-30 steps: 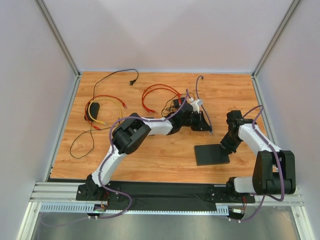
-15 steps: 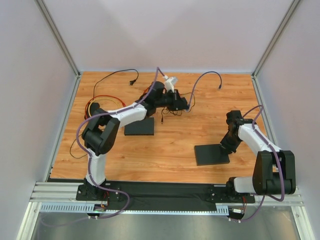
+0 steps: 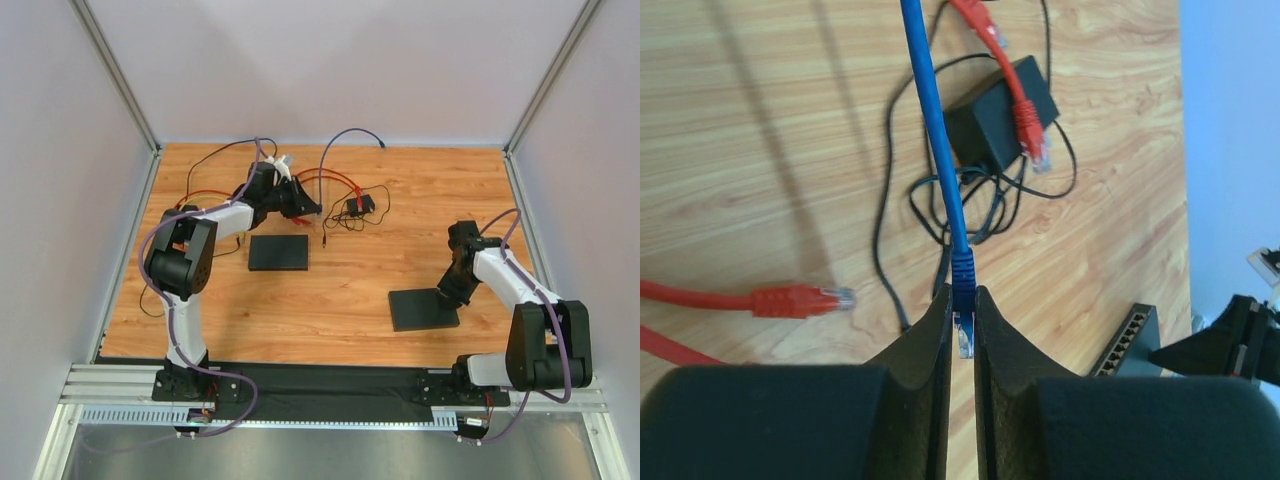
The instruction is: Pull the plug from the switch port
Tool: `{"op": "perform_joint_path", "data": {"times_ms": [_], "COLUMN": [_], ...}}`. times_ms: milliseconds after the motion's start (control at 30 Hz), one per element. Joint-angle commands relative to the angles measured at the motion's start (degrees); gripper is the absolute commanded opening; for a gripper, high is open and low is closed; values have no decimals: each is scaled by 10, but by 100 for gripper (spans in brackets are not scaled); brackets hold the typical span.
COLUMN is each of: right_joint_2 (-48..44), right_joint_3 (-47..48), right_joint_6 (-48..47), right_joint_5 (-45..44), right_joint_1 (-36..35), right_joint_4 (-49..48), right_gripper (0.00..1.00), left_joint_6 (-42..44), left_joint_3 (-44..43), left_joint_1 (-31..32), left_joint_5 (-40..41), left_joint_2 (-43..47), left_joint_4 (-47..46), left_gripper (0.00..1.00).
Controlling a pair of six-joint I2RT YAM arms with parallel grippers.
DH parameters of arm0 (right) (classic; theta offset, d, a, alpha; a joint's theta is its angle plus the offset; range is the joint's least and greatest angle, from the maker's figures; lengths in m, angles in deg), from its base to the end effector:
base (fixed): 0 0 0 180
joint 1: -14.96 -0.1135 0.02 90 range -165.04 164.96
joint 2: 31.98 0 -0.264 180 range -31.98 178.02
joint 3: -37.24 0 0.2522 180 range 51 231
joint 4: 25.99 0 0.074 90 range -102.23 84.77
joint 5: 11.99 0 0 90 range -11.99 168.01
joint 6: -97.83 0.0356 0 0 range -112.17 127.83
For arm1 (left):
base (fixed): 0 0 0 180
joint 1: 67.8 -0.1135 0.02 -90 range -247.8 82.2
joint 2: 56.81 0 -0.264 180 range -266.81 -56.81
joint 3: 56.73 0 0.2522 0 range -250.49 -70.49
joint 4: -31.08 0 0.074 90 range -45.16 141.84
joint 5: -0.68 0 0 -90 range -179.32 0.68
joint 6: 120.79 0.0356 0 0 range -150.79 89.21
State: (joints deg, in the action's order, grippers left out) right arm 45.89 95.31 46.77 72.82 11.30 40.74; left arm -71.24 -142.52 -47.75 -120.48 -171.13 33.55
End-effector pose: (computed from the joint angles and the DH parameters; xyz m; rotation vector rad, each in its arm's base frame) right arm 0.2082 0.0101 0.1769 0.9285 2.9061 -0.0953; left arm 0.4069 -0.1681 0.1798 -0.0488 2.2615 -1.1750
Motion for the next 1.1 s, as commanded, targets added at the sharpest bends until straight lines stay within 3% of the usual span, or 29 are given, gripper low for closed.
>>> {"op": "perform_joint_path", "data": {"times_ms": [0,100,200,400,533,767,833,933,1067], "right_joint_2": [28,24,21,5,-7,-65,-80,-112,-130], "right_joint_3": [-34,-29,-21,-17,-10,6,2,-18,-55], "right_joint_6": [2,4,4,13,24,68,84,95,105], "right_joint_5": [-10,-10,-13,-15,-34,-80,-86,-55,-19], "right_joint_1": [-14,-13,-14,-14,-13,-8,5,31,59], "right_joint_4": [-36,-31,-23,-9,15,99,110,115,99], "right_gripper": [23,23,23,23,24,23,16,11,3], "left_joint_6": [18,10,-2,-14,-20,15,27,34,67], "left_joint_3": [-35,-26,-3,34,75,114,103,65,-30], "left_joint_1": [-5,-8,-14,-17,-18,29,50,96,170], "left_joint_5": [1,33,56,105,127,141,134,92,90], "left_joint_2": [-18,-16,-1,38,79,161,160,131,47], "left_joint_4": [56,81,78,78,56,-15,-27,-41,40], "left_gripper": [0,8,9,33,41,35,31,24,15]}}
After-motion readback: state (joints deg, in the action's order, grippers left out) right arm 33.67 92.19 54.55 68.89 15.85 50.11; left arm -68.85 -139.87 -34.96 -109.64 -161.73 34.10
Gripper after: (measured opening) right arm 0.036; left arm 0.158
